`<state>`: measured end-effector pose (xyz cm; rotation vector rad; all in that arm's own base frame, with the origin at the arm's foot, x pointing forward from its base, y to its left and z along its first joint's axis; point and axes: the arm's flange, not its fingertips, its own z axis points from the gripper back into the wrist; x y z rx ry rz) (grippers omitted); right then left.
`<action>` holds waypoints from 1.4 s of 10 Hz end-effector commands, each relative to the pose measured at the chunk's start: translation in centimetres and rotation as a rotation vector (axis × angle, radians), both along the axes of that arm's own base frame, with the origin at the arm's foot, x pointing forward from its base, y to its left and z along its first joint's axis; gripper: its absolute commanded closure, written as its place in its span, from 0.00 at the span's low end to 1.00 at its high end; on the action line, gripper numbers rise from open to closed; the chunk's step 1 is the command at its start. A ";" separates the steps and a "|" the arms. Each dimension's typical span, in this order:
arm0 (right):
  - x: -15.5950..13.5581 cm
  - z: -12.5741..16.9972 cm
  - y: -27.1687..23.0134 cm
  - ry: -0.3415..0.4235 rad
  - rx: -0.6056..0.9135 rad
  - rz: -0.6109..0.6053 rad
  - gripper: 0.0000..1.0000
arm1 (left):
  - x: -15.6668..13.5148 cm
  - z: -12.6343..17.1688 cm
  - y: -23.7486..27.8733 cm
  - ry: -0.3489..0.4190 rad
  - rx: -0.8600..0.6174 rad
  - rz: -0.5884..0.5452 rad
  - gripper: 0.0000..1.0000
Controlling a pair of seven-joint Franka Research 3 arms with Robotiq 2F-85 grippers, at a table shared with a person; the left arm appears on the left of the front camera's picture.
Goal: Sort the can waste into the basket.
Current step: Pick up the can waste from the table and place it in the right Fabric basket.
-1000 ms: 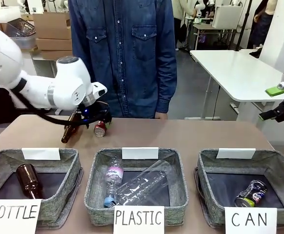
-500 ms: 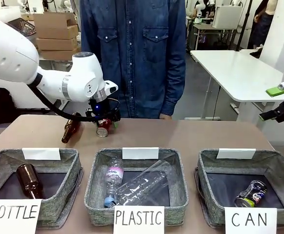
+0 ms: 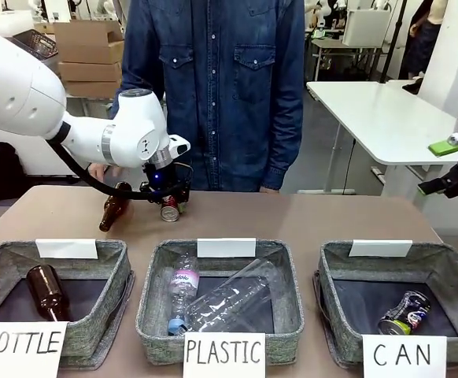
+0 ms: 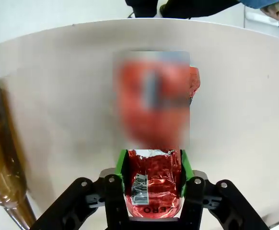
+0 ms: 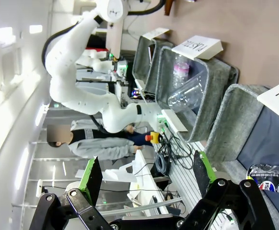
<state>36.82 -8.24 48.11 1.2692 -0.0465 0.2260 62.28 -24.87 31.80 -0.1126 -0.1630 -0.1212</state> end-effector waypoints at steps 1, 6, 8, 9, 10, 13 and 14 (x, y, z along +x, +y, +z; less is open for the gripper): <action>0.0 0.0 -0.1 -0.023 -0.012 0.005 0.00 | 0.0 0.3 0.0 -0.002 0.014 0.020 1.00; 0.0 0.0 -0.1 -0.023 -0.012 0.005 0.00 | -3.5 4.2 1.7 -0.016 -0.107 -0.057 1.00; 0.0 0.0 -0.1 -0.023 -0.012 0.005 0.00 | -7.1 8.6 4.3 -0.045 -0.245 -0.174 1.00; 0.0 0.0 -0.1 -0.023 -0.012 0.005 0.00 | -9.1 10.1 5.2 -0.107 -0.259 -0.189 1.00; 0.0 0.0 -0.1 -0.023 -0.012 0.005 0.00 | -11.2 11.2 5.5 -0.193 -0.307 -0.228 1.00; 0.0 0.0 -0.1 -0.023 -0.012 0.005 0.00 | -16.4 12.9 5.4 -0.176 -0.506 -0.545 1.00; 0.0 0.0 -0.1 -0.023 -0.012 0.005 0.00 | -18.7 14.0 7.4 -0.131 -0.587 -0.711 1.00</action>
